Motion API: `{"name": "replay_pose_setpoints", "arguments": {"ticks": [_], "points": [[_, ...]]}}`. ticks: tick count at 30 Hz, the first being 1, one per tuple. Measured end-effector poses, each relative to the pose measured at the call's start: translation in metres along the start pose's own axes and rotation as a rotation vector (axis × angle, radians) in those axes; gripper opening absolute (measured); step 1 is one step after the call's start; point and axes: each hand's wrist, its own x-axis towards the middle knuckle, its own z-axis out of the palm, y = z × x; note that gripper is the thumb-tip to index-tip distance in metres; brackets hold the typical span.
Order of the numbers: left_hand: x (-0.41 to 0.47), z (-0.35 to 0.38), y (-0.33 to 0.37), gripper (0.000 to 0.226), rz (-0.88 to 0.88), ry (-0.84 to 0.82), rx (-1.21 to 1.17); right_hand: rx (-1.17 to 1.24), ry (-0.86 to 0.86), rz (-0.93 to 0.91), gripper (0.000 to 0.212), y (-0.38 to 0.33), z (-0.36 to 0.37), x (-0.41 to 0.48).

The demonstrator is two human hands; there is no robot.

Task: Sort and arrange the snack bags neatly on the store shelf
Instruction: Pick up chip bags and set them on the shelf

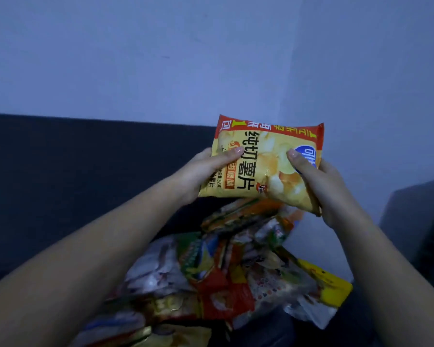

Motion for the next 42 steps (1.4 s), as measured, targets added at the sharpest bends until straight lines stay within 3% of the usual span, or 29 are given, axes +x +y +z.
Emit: {"name": "replay_pose_setpoints", "arguments": {"ticks": [10,17,20,24,27,31,34,37,39,42], "points": [[-0.229,-0.175,0.013,0.048,-0.071,0.586,0.16,0.124,-0.686,0.064,0.037,0.009,0.24,-0.068],[-0.394,-0.257,0.018,0.045,-0.181,0.949,0.108,0.166,-1.014,0.152,0.044,0.0,0.398,-0.167],[-0.455,-0.297,0.009,0.07,-0.21,1.14,0.157,0.171,-1.088,0.195,0.046,0.001,0.459,-0.214],[-0.514,-0.349,-0.018,0.125,-0.257,1.417,0.139,0.117,-1.08,0.218,0.076,0.014,0.527,-0.263],[-0.528,-0.366,-0.035,0.131,-0.326,1.381,0.262,0.028,-1.104,0.125,0.074,0.028,0.558,-0.285],[-0.528,-0.382,-0.055,0.092,-0.445,1.19,0.647,-0.233,-1.128,-0.095,0.061,0.051,0.579,-0.296],[-0.529,-0.396,-0.075,0.082,-0.701,1.079,0.977,-0.547,-1.161,-0.239,0.064,0.069,0.59,-0.301],[-0.525,-0.399,-0.078,0.08,-0.822,1.028,1.102,-0.632,-1.157,-0.255,0.065,0.07,0.592,-0.304],[-0.515,-0.395,-0.068,0.084,-0.757,1.071,1.139,-0.602,-1.145,-0.243,0.066,0.066,0.587,-0.301],[-0.483,-0.376,-0.046,0.084,-0.434,1.091,1.177,-0.535,-1.103,-0.271,0.066,0.055,0.565,-0.284]]}}
